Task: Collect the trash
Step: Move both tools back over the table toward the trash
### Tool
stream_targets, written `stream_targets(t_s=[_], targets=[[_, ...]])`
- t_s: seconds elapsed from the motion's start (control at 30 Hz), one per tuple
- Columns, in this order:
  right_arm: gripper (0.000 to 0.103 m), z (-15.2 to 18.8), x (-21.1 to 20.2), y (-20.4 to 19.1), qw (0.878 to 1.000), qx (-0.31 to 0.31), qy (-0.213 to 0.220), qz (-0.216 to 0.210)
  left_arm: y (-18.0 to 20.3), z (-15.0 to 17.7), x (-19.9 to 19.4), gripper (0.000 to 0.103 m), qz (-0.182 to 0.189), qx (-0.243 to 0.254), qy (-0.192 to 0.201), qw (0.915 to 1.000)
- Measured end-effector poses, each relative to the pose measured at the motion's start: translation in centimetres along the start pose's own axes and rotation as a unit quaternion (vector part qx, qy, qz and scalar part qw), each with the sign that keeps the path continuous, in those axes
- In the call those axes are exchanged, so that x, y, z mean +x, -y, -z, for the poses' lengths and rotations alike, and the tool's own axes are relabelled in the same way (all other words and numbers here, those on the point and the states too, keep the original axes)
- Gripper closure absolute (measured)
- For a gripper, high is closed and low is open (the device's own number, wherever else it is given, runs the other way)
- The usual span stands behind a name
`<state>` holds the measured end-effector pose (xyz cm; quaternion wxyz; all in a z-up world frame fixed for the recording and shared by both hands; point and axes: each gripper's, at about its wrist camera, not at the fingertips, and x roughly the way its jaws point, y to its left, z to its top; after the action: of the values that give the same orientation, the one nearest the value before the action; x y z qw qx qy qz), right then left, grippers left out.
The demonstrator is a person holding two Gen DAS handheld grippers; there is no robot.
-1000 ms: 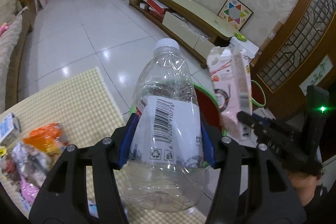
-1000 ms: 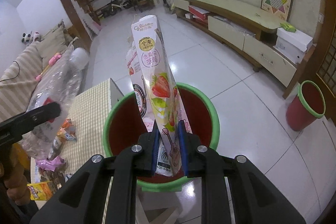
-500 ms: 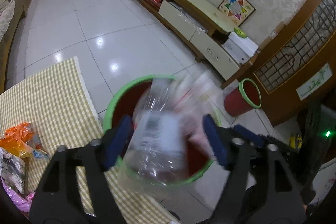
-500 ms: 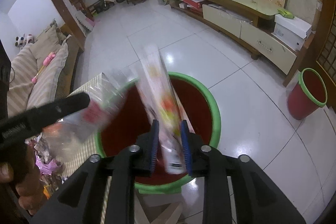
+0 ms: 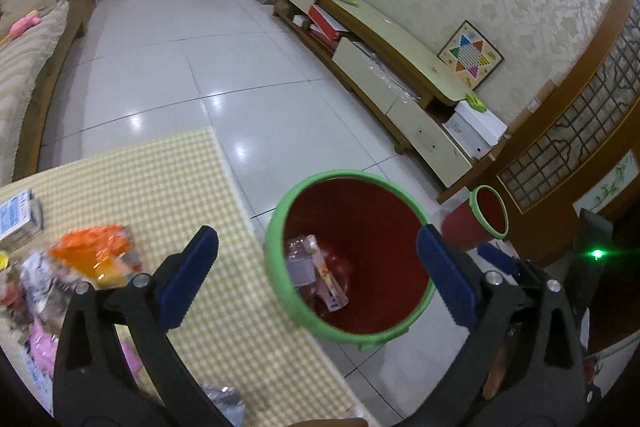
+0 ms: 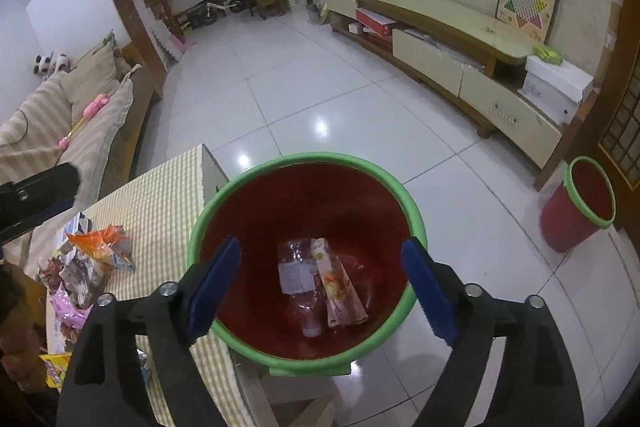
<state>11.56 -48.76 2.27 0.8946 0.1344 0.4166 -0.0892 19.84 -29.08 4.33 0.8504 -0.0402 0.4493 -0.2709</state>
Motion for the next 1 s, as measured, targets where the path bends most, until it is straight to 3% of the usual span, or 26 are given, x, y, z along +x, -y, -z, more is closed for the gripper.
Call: stream_targets(t_s=[0.2,0.43,0.67,1.0], targets=[[0.015,0.5,-1.2,-2.4,1.0,-0.011,0.008,-0.018,-2.7,2.3,-3.8,0.005,-0.02,-0.018,0.009,0.9996],[0.009,2.1,-2.4,-8.0,0.998,-0.055,0.019,-0.026,-6.8,4.9,-8.3,0.005,-0.047,-0.041,0.021,0.9978],[0.007,4.4,-2.8,-13.4,0.995,-0.089,0.004,-0.049,-11.2,8.6,-12.1,0.005,-0.087,-0.059,0.033,0.9939],[0.007,8.2,-2.0,-19.1,0.984,-0.159,-0.026,-0.076,-18.3,14.5,-15.5,0.005,-0.117,-0.119,0.016,0.9859]])
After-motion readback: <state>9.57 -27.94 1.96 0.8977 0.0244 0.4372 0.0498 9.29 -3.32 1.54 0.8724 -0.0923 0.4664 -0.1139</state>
